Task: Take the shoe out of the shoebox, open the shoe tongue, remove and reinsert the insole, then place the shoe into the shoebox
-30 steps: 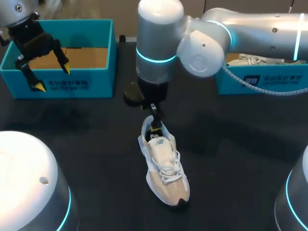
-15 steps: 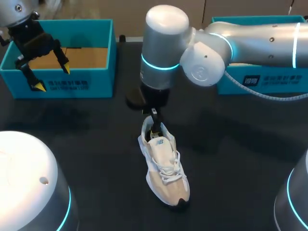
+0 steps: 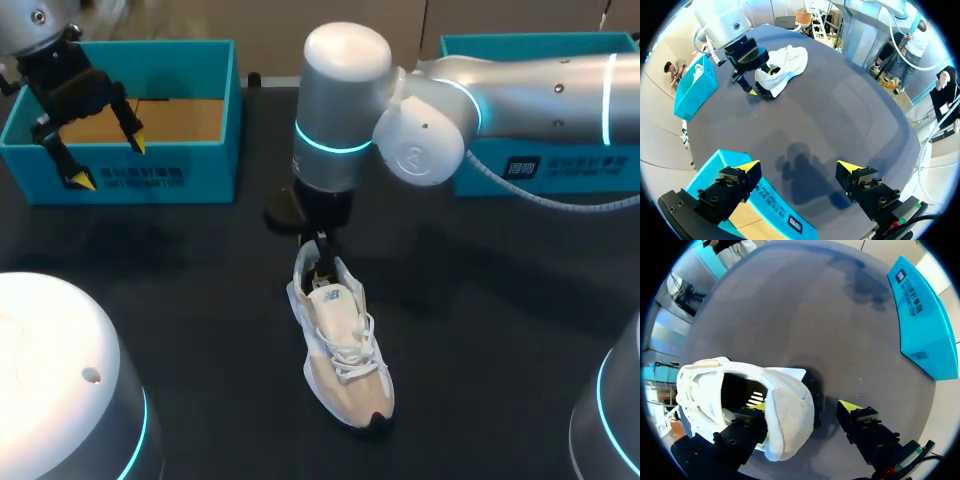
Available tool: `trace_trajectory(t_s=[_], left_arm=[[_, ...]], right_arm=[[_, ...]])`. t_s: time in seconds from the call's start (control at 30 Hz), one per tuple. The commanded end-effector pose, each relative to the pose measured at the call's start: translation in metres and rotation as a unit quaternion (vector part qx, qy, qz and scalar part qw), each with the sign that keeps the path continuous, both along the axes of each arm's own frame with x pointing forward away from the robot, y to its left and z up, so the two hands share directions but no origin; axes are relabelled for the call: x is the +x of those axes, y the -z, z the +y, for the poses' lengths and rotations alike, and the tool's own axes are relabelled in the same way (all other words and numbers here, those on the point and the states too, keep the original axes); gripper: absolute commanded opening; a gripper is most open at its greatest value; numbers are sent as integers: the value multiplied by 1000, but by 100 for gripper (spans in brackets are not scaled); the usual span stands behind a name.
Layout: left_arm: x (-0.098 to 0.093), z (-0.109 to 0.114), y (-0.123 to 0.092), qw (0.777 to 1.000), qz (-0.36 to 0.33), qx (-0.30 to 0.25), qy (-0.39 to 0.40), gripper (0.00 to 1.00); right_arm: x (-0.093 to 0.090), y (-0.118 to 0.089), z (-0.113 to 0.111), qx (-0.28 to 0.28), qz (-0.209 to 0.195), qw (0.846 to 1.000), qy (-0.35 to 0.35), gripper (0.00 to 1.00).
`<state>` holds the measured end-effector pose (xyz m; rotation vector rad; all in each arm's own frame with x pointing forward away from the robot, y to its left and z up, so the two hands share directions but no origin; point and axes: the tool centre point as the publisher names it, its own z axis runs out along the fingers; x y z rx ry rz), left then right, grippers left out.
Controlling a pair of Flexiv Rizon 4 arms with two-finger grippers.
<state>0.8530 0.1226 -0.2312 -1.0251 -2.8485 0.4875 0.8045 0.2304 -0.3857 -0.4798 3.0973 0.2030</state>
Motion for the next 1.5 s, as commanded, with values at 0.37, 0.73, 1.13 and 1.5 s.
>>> trace_trajectory(t_s=[0.37,0.73,1.13,1.5], left_arm=[[0,0,0,1000,0,1,0,100],[0,0,0,1000,0,1,0,100],[0,0,0,1000,0,1,0,100],[0,0,0,1000,0,1,0,100]], right_arm=[[5,4,9,-35,2,999,-1,28],[2,-20,-2,-33,-16,999,14,0],[26,-128,-60,-60,-96,994,9,0],[39,-188,-94,-44,-111,993,-28,0]])
